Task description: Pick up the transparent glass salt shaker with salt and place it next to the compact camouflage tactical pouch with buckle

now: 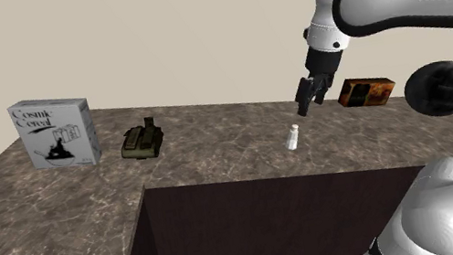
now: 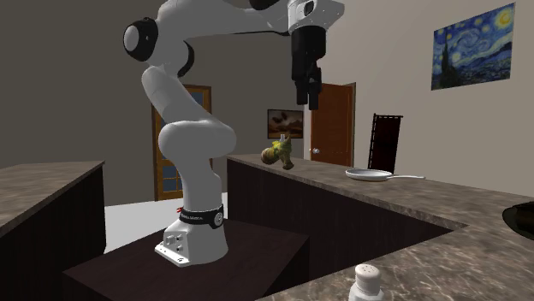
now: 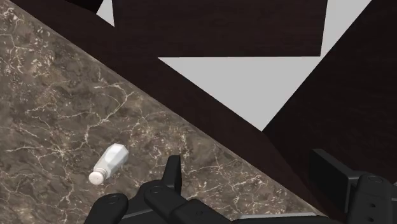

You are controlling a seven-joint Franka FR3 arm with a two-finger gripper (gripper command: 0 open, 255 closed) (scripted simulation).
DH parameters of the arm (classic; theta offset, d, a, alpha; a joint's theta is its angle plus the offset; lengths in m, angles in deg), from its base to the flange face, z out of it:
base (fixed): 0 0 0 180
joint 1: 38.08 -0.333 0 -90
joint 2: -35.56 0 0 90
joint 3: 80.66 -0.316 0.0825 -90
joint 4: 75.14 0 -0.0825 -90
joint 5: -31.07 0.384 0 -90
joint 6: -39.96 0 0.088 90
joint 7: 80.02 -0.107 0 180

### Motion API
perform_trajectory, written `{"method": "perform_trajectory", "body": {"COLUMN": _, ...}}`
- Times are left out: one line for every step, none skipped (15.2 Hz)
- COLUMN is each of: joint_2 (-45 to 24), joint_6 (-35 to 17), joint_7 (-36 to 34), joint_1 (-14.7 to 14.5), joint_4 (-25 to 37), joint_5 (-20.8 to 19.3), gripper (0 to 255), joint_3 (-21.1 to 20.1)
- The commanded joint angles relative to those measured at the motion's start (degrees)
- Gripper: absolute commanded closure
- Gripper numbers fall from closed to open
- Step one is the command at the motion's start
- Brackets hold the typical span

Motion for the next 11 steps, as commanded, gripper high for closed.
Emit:
{"method": "perform_trajectory", "body": {"joint_2": 0.0, "joint_6": 0.0, "joint_7": 0.0, "joint_1": 0.0, "joint_4": 0.0, "joint_5": 0.0, "gripper": 0, "joint_3": 0.0}}
{"method": "perform_trajectory", "body": {"joint_2": -0.8, "joint_6": -1.3, "joint_7": 1.4, "joint_1": 0.3, "joint_4": -0.5, "joint_5": -0.5, "gripper": 0, "joint_3": 1.2}}
{"method": "perform_trajectory", "body": {"joint_2": -1.7, "joint_6": -2.7, "joint_7": 2.8, "joint_1": 0.6, "joint_4": -1.0, "joint_5": -1.0, "gripper": 0, "joint_3": 2.4}}
{"method": "perform_trajectory", "body": {"joint_2": -2.8, "joint_6": -4.0, "joint_7": 4.2, "joint_1": 0.9, "joint_4": -1.3, "joint_5": -1.5, "gripper": 0, "joint_3": 3.5}}
{"method": "perform_trajectory", "body": {"joint_2": -3.9, "joint_6": -5.3, "joint_7": 5.6, "joint_1": 1.1, "joint_4": -1.6, "joint_5": -2.0, "gripper": 0, "joint_3": 4.7}}
{"method": "perform_trajectory", "body": {"joint_2": -5.1, "joint_6": -6.7, "joint_7": 7.0, "joint_1": 1.4, "joint_4": -1.8, "joint_5": -2.4, "gripper": 0, "joint_3": 5.9}}
{"method": "perform_trajectory", "body": {"joint_2": -6.3, "joint_6": -8.1, "joint_7": 8.4, "joint_1": 1.7, "joint_4": -1.9, "joint_5": -2.8, "gripper": 0, "joint_3": 7.1}}
{"method": "perform_trajectory", "body": {"joint_2": -7.7, "joint_6": -9.4, "joint_7": 9.8, "joint_1": 1.9, "joint_4": -2.0, "joint_5": -3.1, "gripper": 0, "joint_3": 8.2}}
{"method": "perform_trajectory", "body": {"joint_2": -9.2, "joint_6": -10.7, "joint_7": 11.2, "joint_1": 2.0, "joint_4": -1.9, "joint_5": -3.4, "gripper": 0, "joint_3": 9.4}}
{"method": "perform_trajectory", "body": {"joint_2": -10.7, "joint_6": -12.1, "joint_7": 12.6, "joint_1": 2.2, "joint_4": -1.8, "joint_5": -3.6, "gripper": 0, "joint_3": 10.5}}
{"method": "perform_trajectory", "body": {"joint_2": -12.3, "joint_6": -13.4, "joint_7": 14.0, "joint_1": 2.4, "joint_4": -1.5, "joint_5": -3.7, "gripper": 0, "joint_3": 11.7}}
